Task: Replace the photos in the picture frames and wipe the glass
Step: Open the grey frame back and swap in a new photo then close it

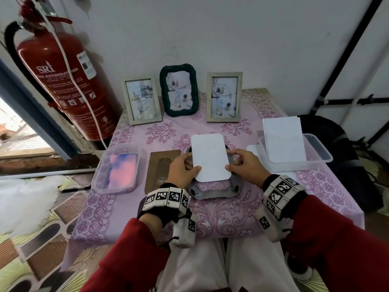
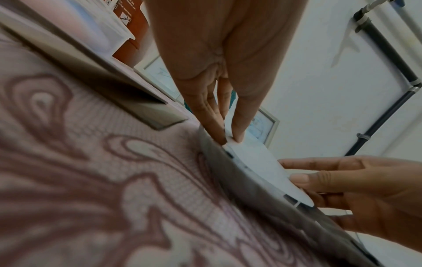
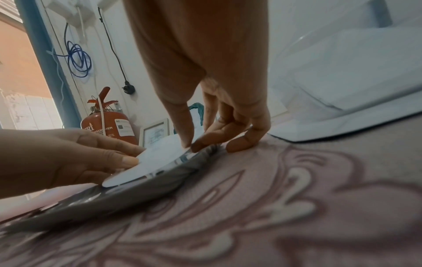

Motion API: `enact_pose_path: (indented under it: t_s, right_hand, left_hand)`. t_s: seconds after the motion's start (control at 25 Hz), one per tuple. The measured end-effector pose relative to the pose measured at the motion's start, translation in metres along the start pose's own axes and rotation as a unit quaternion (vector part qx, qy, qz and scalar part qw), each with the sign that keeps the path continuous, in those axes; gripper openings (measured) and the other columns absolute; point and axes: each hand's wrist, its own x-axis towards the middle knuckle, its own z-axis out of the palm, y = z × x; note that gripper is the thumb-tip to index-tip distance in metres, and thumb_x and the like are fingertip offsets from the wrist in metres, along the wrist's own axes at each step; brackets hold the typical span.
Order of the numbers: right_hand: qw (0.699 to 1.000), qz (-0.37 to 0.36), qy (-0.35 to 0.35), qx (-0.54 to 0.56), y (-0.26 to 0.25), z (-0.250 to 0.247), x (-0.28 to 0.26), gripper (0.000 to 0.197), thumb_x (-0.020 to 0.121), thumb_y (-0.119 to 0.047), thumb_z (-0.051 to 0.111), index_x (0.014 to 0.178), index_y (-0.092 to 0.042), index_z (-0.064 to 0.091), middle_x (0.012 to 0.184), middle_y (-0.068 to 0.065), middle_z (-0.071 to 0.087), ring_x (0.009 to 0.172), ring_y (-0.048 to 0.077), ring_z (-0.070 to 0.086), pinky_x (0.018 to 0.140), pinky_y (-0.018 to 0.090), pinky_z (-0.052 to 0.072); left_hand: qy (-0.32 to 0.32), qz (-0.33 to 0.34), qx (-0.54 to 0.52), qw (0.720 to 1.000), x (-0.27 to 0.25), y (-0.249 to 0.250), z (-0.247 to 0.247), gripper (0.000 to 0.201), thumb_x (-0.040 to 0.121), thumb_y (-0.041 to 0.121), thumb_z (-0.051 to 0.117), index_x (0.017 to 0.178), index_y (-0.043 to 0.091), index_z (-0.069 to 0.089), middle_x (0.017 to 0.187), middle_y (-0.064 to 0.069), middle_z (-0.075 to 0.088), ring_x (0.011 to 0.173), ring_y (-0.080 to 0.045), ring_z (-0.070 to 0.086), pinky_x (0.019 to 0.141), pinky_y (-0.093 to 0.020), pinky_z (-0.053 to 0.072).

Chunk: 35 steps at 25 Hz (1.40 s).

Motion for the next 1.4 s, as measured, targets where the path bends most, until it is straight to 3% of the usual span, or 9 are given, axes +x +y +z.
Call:
enact_pose_path:
  t_s: [0.24, 0.56, 0.76, 0.88, 1.04, 1.16, 1.28, 1.4]
  right_hand:
    - [0.999, 0.0, -0.036, -0.036, -0.001, -0.007, 0.006, 0.045, 0.079, -0.006, 0.07, 0.123, -0.006, 0.058, 0.059, -0.002, 0.051, 0.063, 0.009, 0.048, 0.066, 0.022, 0.037]
    - [0.998, -0.018, -0.048, -0.048, 0.002, -0.007, 0.005, 0.039, 0.078, -0.009, 0.069, 0.117, -0.012, 0.063, 0.056, -0.002, 0.048, 0.057, 0.008, 0.045, 0.059, 0.021, 0.036]
    - [0.997, -0.021, -0.047, -0.061, 0.003, -0.005, 0.003, 0.039, 0.079, -0.011, 0.069, 0.117, -0.011, 0.063, 0.056, -0.005, 0.045, 0.056, 0.005, 0.042, 0.056, 0.017, 0.033]
    - [0.997, -0.009, -0.048, -0.067, 0.003, -0.005, 0.004, 0.036, 0.08, -0.013, 0.069, 0.115, -0.005, 0.064, 0.056, -0.007, 0.042, 0.055, 0.002, 0.039, 0.054, 0.012, 0.031]
    - [0.996, -0.004, -0.044, -0.074, 0.003, -0.005, 0.002, 0.031, 0.08, -0.013, 0.07, 0.108, -0.001, 0.067, 0.053, -0.01, 0.044, 0.052, 0.0, 0.041, 0.054, 0.006, 0.032]
    - [0.997, 0.0, -0.038, -0.074, 0.002, -0.005, 0.001, 0.031, 0.079, -0.013, 0.071, 0.107, -0.001, 0.067, 0.054, -0.01, 0.046, 0.054, -0.001, 0.043, 0.057, 0.009, 0.033]
    - [0.996, 0.001, -0.04, -0.078, 0.002, -0.005, 0.0, 0.033, 0.078, -0.013, 0.072, 0.107, -0.001, 0.066, 0.057, -0.01, 0.051, 0.058, 0.0, 0.049, 0.065, 0.016, 0.038]
    - [0.996, 0.003, -0.044, -0.078, 0.001, -0.004, 0.0, 0.034, 0.076, -0.011, 0.073, 0.107, 0.001, 0.065, 0.059, -0.007, 0.057, 0.066, 0.009, 0.056, 0.074, 0.019, 0.04]
  left_hand:
    - [-0.013, -0.008, 0.009, 1.0, 0.001, 0.003, 0.0, 0.045, 0.08, 0.009, 0.07, 0.122, 0.003, 0.056, 0.07, 0.008, 0.052, 0.062, -0.002, 0.047, 0.073, -0.023, 0.045]
    - [-0.002, -0.015, 0.028, 0.999, -0.002, 0.009, -0.003, 0.031, 0.084, 0.012, 0.066, 0.112, 0.002, 0.061, 0.081, -0.006, 0.057, 0.076, -0.015, 0.051, 0.069, -0.02, 0.043]
    - [-0.002, -0.031, 0.042, 0.999, -0.007, 0.009, -0.005, 0.026, 0.085, 0.013, 0.065, 0.107, 0.0, 0.065, 0.08, -0.008, 0.06, 0.076, -0.017, 0.054, 0.075, -0.023, 0.044]
    - [-0.026, -0.028, 0.076, 0.996, -0.008, 0.009, -0.006, 0.009, 0.085, 0.015, 0.064, 0.089, 0.006, 0.065, 0.076, -0.01, 0.057, 0.072, -0.018, 0.051, 0.075, -0.027, 0.045]
    - [-0.028, -0.033, 0.096, 0.994, -0.01, 0.009, -0.007, 0.017, 0.086, 0.017, 0.064, 0.078, 0.001, 0.064, 0.071, -0.011, 0.056, 0.067, -0.017, 0.049, 0.069, -0.023, 0.041]
    - [-0.03, -0.032, 0.102, 0.994, -0.01, 0.009, -0.008, 0.018, 0.086, 0.017, 0.064, 0.073, 0.01, 0.053, 0.074, -0.013, 0.057, 0.071, -0.018, 0.051, 0.077, -0.028, 0.046]
    - [-0.039, -0.026, 0.115, 0.992, -0.009, 0.008, -0.008, 0.02, 0.086, 0.017, 0.063, 0.073, 0.011, 0.05, 0.071, -0.012, 0.055, 0.068, -0.018, 0.048, 0.075, -0.025, 0.045]
    - [-0.048, -0.024, 0.123, 0.991, -0.009, 0.007, -0.008, 0.019, 0.086, 0.017, 0.064, 0.072, 0.011, 0.052, 0.069, -0.012, 0.053, 0.066, -0.018, 0.046, 0.071, -0.024, 0.043]
